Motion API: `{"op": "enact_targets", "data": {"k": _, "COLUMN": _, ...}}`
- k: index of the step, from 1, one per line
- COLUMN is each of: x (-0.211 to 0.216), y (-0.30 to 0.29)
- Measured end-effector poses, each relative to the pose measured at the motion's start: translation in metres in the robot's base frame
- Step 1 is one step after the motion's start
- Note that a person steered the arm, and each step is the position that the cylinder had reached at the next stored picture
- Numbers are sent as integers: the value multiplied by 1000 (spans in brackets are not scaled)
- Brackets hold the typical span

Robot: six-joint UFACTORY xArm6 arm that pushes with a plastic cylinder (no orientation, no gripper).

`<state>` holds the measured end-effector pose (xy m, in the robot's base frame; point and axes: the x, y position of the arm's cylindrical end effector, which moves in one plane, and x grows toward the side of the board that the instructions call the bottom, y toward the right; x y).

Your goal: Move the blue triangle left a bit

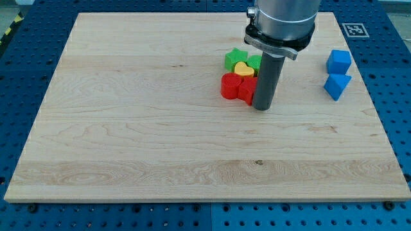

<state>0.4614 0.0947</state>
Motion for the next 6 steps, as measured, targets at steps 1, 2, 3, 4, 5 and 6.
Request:
{"op": "enact_targets", "data": {"k": 1, "x": 11, "y": 12}}
{"op": "enact_targets", "data": {"k": 2, "x": 42, "y": 23}}
{"op": "enact_targets", "data": {"k": 3, "x": 44, "y": 25}}
{"op": "enact_targets", "data": {"k": 4, "x": 44, "y": 25}}
{"op": "enact_targets", "data": {"k": 5, "x": 49, "y": 51}}
{"op": "enact_targets", "data": {"k": 6, "x": 51, "y": 69}}
